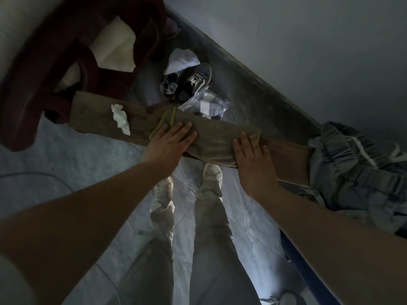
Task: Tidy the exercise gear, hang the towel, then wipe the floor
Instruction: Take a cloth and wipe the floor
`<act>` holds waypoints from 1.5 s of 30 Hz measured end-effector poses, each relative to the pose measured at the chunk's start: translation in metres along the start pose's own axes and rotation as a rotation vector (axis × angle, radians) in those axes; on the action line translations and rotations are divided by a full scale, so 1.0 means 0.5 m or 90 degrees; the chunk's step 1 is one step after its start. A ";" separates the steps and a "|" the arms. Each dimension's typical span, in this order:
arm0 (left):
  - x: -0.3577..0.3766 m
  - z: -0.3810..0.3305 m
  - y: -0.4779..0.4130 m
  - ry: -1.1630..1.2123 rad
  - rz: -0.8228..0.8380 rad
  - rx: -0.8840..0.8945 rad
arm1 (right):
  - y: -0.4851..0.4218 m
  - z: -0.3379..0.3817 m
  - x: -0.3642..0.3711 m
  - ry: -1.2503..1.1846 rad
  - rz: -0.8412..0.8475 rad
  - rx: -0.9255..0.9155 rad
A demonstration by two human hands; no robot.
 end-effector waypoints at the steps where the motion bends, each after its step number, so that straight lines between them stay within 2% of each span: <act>1: -0.006 0.001 0.000 0.002 0.003 0.000 | 0.000 0.001 -0.003 -0.004 -0.005 -0.003; 6: -0.046 -0.001 0.024 0.064 0.005 -0.013 | -0.005 0.024 -0.034 -0.035 -0.026 -0.011; 14: -0.159 -0.023 0.112 0.188 -0.073 -0.046 | 0.002 0.109 -0.076 -0.040 -0.036 -0.029; 18: -0.188 -0.022 0.173 0.237 -0.104 -0.085 | 0.021 0.140 -0.073 -0.104 -0.023 -0.025; 21: -0.194 -0.011 0.228 0.247 -0.099 -0.100 | 0.037 0.189 -0.068 -0.146 -0.011 -0.067; 26: -0.182 0.021 0.333 0.262 -0.139 -0.142 | 0.070 0.321 -0.056 -0.198 -0.056 -0.117; 31: -0.168 0.056 0.495 0.269 -0.185 -0.186 | 0.112 0.474 -0.015 -0.163 -0.048 -0.156; 37: -0.123 0.114 0.776 0.268 -0.236 -0.316 | 0.228 0.688 -0.002 -0.181 -0.057 -0.241; 41: -0.103 0.141 0.971 0.274 -0.276 -0.414 | 0.321 0.826 0.000 -0.160 0.018 -0.257; 45: -0.098 0.156 1.140 0.261 -0.333 -0.502 | 0.402 0.960 0.007 -0.099 0.029 -0.383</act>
Point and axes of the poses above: each hand's wrist, its own y-axis away from the middle knuckle, its own x-axis out of the palm, z = x × y, the point moved 4 cm from there along -y, towards the middle knuckle, and after that the axes turned 14 degrees about -y, right-handed, at the moved point
